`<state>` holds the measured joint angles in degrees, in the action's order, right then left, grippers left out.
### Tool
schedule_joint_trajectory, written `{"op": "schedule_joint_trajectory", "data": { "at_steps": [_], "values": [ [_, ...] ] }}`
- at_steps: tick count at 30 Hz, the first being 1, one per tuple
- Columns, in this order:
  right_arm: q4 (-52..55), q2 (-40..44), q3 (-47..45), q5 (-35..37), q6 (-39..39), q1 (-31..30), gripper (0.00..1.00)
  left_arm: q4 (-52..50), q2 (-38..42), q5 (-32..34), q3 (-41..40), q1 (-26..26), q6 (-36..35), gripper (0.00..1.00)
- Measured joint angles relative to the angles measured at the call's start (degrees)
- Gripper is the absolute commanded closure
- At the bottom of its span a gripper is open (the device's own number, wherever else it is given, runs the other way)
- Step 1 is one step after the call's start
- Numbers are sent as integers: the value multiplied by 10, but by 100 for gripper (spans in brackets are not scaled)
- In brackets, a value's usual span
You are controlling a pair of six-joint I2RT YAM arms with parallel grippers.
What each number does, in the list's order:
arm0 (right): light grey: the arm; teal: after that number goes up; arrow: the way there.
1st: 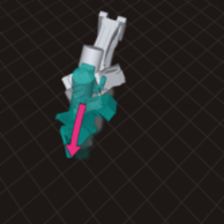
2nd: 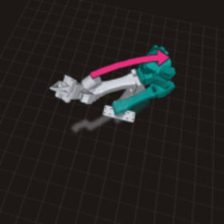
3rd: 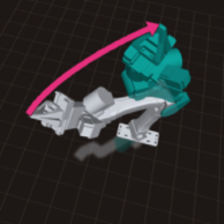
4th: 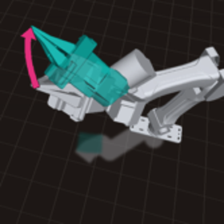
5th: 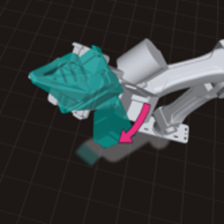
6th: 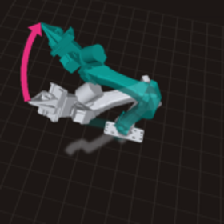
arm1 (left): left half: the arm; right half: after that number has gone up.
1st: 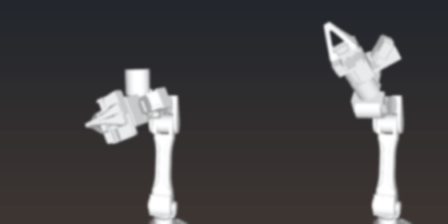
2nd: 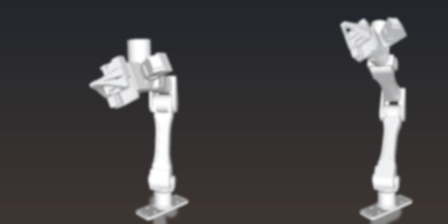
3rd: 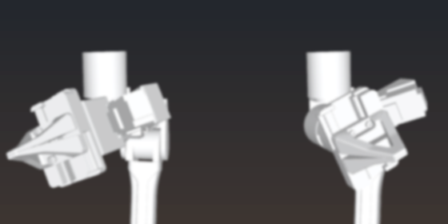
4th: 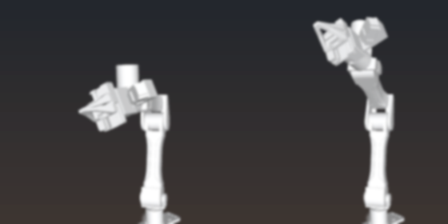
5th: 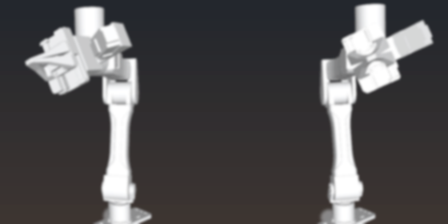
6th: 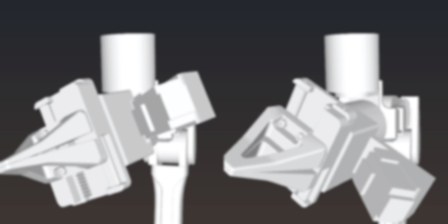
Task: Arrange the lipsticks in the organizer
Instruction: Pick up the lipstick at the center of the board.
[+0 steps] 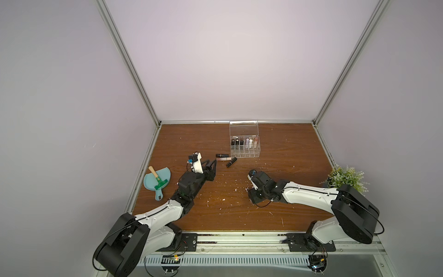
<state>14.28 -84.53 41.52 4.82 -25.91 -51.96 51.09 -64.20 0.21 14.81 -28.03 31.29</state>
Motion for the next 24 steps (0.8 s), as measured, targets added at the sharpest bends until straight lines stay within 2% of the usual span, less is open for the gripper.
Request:
{"op": "schedule_joint_trajectory", "data": {
  "at_steps": [6,12,16,18,20,24],
  "values": [
    [40,-11,17,34,-5,-36,69,0,0,0,0,0,0,52],
    [53,-12,20,46,-9,-43,71,-2,2,0,0,0,0,52],
    [62,-23,31,59,-10,-45,86,-3,3,0,0,0,0,52],
    [64,-26,35,61,-9,-45,90,-3,3,-3,0,0,0,51],
    [65,-29,39,67,-9,-46,91,0,2,-16,0,0,0,47],
    [72,-23,46,69,1,-45,92,19,-17,-68,3,0,-1,33]
  ]
}}
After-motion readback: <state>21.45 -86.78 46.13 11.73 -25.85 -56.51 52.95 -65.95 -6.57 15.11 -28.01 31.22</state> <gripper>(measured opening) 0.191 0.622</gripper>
